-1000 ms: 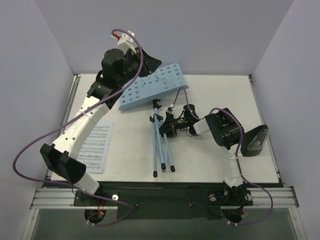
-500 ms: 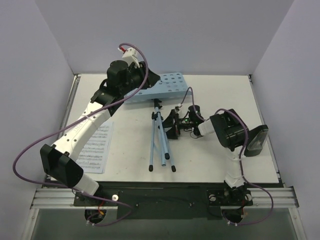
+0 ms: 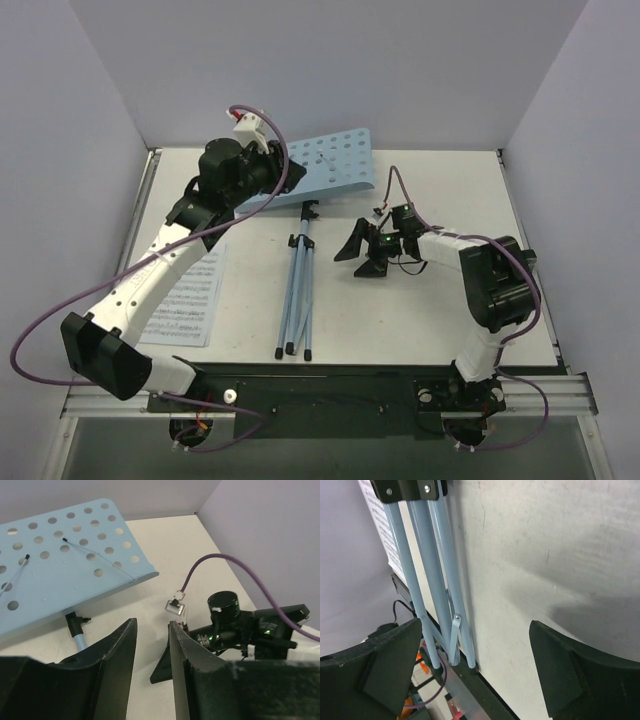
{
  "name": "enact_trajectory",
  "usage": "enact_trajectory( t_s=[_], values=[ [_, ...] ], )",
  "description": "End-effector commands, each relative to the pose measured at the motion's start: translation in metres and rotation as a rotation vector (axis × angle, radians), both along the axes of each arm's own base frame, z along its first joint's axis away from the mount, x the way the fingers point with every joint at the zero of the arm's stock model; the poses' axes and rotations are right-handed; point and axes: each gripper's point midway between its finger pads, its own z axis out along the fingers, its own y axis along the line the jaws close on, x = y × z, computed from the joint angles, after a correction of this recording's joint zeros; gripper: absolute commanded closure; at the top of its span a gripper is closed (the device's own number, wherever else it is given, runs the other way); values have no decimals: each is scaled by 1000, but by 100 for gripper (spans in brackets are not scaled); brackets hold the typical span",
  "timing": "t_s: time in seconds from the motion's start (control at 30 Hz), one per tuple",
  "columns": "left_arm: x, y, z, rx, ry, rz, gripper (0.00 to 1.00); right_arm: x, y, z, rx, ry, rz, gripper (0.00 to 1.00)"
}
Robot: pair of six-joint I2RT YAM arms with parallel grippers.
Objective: Pack up the instrument practice props
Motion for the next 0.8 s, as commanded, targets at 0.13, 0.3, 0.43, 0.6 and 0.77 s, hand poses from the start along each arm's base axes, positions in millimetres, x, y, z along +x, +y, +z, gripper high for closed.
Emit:
enact_trajectory(
  t_s=[0.13,0.3,0.43,0.6,0.77],
  values=[
    [-19,25,-21,60,-23,33,56,-24,-36,16,-208,-100,38,14],
    [-34,34,-43,114,-10,12,44,-38,-71,34,-333,-122,44,11],
    [-37,64,-54,217,-39,70,40,-14,-90,86,-458,-312,77,8],
    [-30,122,-65,316,5,196,39,17,-137,144,-697,-439,-144,0],
    [-29,164,-63,404,-4,305,38,19,-155,190,-755,-567,-210,0]
  ],
)
